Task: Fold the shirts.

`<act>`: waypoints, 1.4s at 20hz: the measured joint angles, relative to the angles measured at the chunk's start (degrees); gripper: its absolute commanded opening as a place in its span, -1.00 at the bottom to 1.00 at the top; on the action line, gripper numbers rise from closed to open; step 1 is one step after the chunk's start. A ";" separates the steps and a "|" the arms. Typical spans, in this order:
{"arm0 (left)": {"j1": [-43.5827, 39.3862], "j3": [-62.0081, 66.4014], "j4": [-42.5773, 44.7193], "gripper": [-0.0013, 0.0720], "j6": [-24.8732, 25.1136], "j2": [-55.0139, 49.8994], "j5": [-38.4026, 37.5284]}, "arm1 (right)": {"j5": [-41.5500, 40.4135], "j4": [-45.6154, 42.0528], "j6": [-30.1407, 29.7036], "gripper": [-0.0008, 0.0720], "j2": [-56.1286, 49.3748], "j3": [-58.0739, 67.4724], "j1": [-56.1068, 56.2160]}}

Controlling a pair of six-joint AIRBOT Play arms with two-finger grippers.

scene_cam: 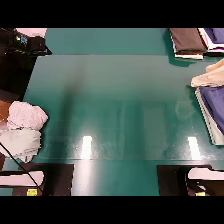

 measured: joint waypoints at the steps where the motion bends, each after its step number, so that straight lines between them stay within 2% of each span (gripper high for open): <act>1: 0.00 0.00 0.00 -0.89 0.02 0.00 -0.13 | 1.31 -1.03 -0.02 -0.94 0.55 -0.07 -0.76; 7: 0.00 0.00 0.00 -0.89 0.33 0.00 -0.44 | 4.35 -4.55 -1.07 -0.93 8.20 -8.92 -7.30; 12: 0.00 0.00 -0.02 -0.89 0.90 0.00 -0.50 | 6.08 -13.11 -1.49 -0.90 15.76 -20.76 -12.22; 13: 0.00 0.00 -0.02 -0.89 1.18 0.00 -0.52 | 6.40 -15.08 -1.51 -0.57 17.20 -23.45 -13.33; 14: 0.00 0.00 -0.02 -0.89 1.40 0.00 -0.57 | 6.95 -16.85 -1.51 0.10 18.45 -26.14 -14.45; 15: 0.00 0.00 -0.02 -0.89 1.49 0.00 -0.57 | 7.39 -18.43 -1.51 0.46 19.47 -28.59 -15.58; 21: 0.00 0.00 -0.02 -0.89 1.84 0.00 -0.55 | 8.81 -21.42 1.66 0.48 22.77 -39.54 -21.49; 25: 0.00 0.00 -0.11 -0.89 1.88 0.00 -0.04 | 7.93 -13.92 2.93 0.48 23.23 -41.48 -17.90; 28: 0.00 0.00 -0.20 -0.89 1.88 0.00 0.52 | 6.58 -5.95 3.32 0.48 23.32 -41.94 -9.66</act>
